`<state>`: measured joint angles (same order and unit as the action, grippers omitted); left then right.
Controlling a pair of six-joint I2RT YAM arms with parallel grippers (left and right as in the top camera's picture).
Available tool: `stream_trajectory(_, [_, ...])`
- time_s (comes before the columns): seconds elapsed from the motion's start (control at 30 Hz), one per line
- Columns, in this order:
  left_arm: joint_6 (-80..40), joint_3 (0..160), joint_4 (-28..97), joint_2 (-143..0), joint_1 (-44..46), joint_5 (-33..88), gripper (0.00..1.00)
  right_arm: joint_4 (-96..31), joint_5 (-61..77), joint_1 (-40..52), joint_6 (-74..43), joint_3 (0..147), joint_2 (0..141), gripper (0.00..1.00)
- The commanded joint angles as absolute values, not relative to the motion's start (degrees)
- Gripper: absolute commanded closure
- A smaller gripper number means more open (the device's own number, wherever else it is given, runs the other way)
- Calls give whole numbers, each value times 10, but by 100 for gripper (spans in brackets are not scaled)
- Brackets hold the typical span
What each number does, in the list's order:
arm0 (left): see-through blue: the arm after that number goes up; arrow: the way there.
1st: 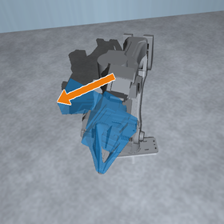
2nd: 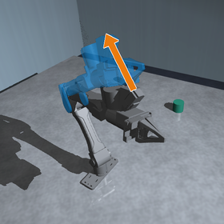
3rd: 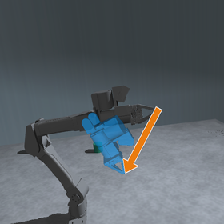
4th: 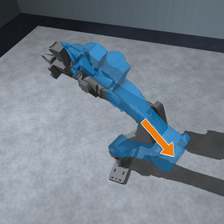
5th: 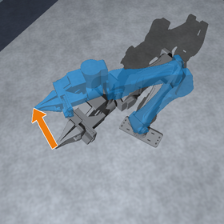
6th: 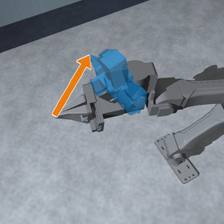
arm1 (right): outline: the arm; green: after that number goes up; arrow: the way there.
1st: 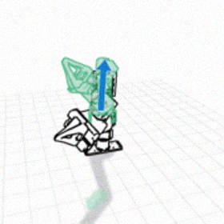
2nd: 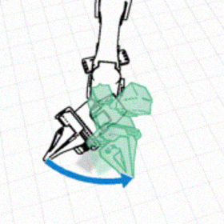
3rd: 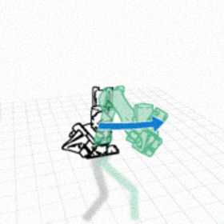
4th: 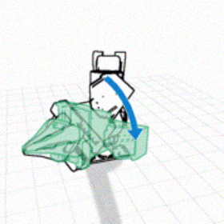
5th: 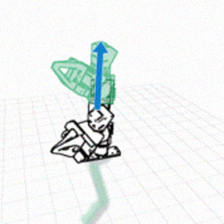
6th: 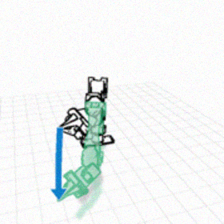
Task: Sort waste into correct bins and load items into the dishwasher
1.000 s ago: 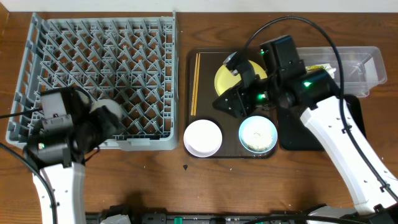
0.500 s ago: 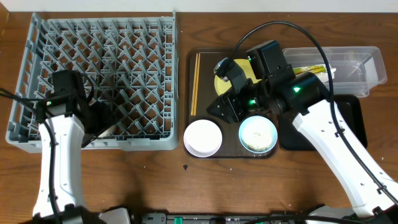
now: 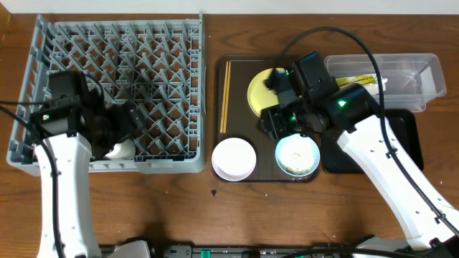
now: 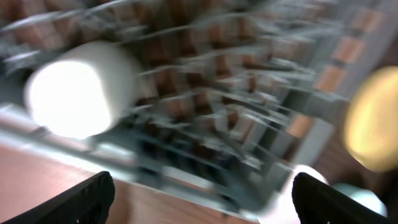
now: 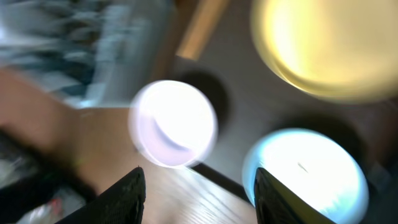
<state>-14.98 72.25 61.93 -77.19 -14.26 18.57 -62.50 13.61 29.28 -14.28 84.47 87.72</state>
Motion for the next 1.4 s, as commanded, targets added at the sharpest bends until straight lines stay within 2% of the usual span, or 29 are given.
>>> stream_trajectory(0.0, [-69,750,627,-724,-100,281,8,-645,0,297,-256,838,878,45])
stream_trajectory(0.23, [-17,750,627,-655,19,257,8,-640,15,297,-262,771,878,46])
stream_trajectory(0.33, [-17,750,628,-648,50,233,8,-602,19,303,-257,725,878,52])
stream_trajectory(0.4, [-17,750,628,-650,60,233,7,-568,20,310,-257,691,878,53])
stream_trajectory(0.5, [-17,750,627,-654,63,233,1,-508,20,325,-262,639,884,55])
stream_trajectory(0.6, [-17,750,627,-656,63,233,2,-451,17,339,-261,603,901,55])
stream_trajectory(0.77, [-17,750,628,-656,63,233,2,-430,-10,341,-261,595,959,59])
stream_trajectory(0.83, [-17,750,627,-656,63,233,2,-418,-4,342,-261,595,985,66])
stream_trajectory(0.9, [-17,750,628,-656,63,233,2,-411,-1,343,-261,595,1005,80])
stream_trajectory(1.03, [-17,750,628,-656,63,233,2,-409,-2,341,-269,595,1016,95])
stream_trajectory(1.13, [-17,750,628,-656,63,233,2,-411,-2,341,-274,601,1010,99])
stream_trajectory(1.37, [-17,750,628,-656,63,233,2,-450,46,301,-270,616,945,99])
